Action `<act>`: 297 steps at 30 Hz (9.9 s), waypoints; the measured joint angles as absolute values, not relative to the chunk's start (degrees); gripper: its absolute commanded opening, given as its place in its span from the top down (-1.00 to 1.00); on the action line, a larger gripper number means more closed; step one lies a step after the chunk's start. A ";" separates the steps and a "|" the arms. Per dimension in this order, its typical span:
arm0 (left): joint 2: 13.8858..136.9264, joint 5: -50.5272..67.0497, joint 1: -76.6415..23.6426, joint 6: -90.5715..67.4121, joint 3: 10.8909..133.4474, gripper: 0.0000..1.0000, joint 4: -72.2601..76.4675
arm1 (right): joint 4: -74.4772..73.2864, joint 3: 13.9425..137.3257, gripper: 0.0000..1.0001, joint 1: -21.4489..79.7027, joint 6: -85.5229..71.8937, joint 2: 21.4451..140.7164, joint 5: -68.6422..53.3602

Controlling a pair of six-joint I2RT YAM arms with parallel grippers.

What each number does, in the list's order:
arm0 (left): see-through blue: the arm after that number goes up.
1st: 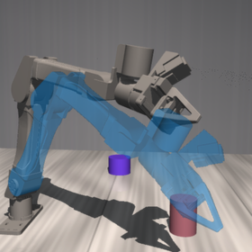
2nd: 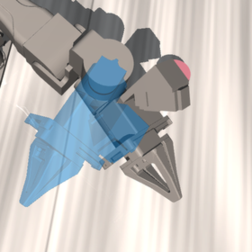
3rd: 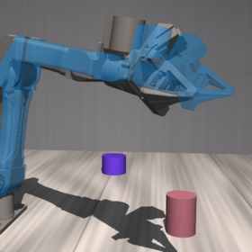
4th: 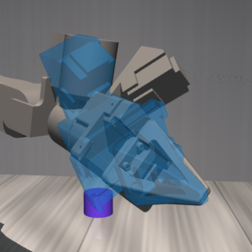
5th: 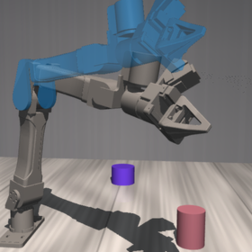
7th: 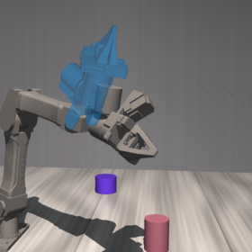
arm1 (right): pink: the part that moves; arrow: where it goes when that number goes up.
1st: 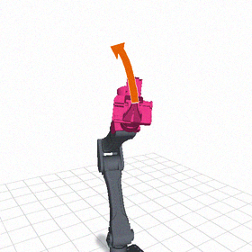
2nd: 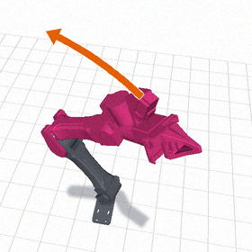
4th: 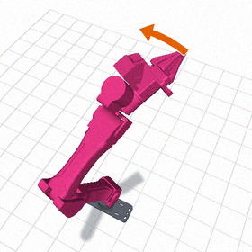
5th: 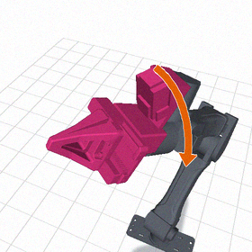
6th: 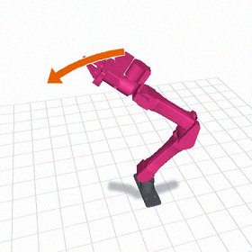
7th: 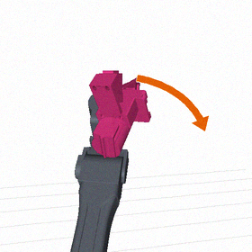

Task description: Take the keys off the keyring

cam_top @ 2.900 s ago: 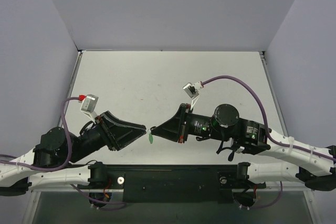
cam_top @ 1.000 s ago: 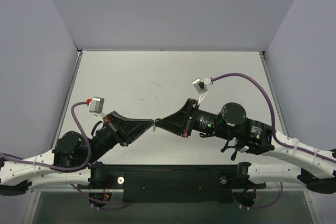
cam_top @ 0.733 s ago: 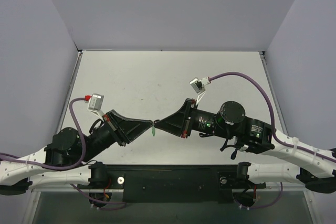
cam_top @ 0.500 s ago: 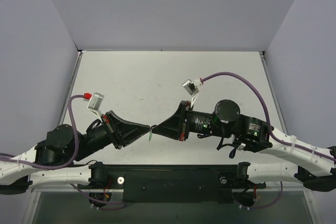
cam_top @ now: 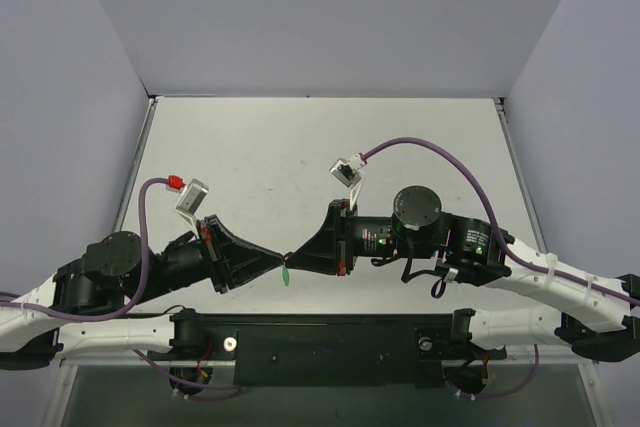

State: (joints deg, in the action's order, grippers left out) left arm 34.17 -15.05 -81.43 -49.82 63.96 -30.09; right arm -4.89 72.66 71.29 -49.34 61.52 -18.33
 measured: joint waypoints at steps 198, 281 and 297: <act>34.15 -24.40 -81.34 -53.39 52.84 0.28 0.69 | -0.36 68.34 1.00 73.87 -50.30 53.28 -3.20; 46.04 4.16 -80.90 -41.19 72.40 1.00 -35.70 | -21.15 77.56 1.00 73.97 -45.63 60.07 -25.21; 49.41 12.43 -77.25 -37.26 77.01 1.00 -42.46 | -22.20 78.02 1.00 73.97 -44.86 61.52 -28.23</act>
State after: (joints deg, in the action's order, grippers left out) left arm 49.41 12.43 -77.25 -37.26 77.01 -42.46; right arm -22.20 78.02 73.97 -44.86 61.52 -28.23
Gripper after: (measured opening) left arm 0.017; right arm 0.007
